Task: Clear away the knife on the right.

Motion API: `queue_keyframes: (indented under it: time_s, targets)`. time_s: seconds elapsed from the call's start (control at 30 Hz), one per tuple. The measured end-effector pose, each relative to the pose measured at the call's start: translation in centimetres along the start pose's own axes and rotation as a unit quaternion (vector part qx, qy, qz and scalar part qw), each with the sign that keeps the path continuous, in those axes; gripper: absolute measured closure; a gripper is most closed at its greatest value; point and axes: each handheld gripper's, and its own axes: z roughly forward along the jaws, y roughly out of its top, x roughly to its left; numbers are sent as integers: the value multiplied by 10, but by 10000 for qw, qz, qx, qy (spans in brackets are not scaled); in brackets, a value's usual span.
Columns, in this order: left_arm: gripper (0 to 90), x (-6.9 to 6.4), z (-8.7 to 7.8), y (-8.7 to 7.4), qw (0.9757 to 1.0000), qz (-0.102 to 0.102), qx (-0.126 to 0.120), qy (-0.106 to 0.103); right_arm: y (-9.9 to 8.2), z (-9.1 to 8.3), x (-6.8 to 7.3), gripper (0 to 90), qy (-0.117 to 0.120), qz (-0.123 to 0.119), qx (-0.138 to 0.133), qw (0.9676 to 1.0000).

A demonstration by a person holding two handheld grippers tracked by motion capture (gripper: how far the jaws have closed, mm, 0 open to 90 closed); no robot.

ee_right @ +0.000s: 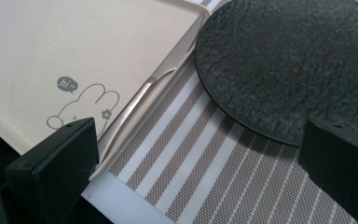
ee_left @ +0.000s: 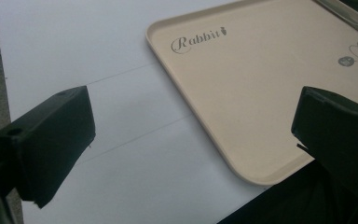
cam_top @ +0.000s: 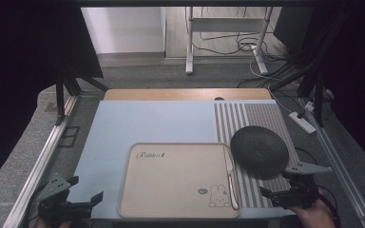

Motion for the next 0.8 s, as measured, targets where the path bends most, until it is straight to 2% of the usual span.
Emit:
queue_keyframes:
  time_s: [0.27,0.8]
  targets:
    - [0,0,2,0,10000,-11,68,-27,-5,-6,-1,0,-74,75,-28,9999]
    - [2,1,2,1,9999,-33,98,-63,-8,-10,0,0,-173,23,86,9998]
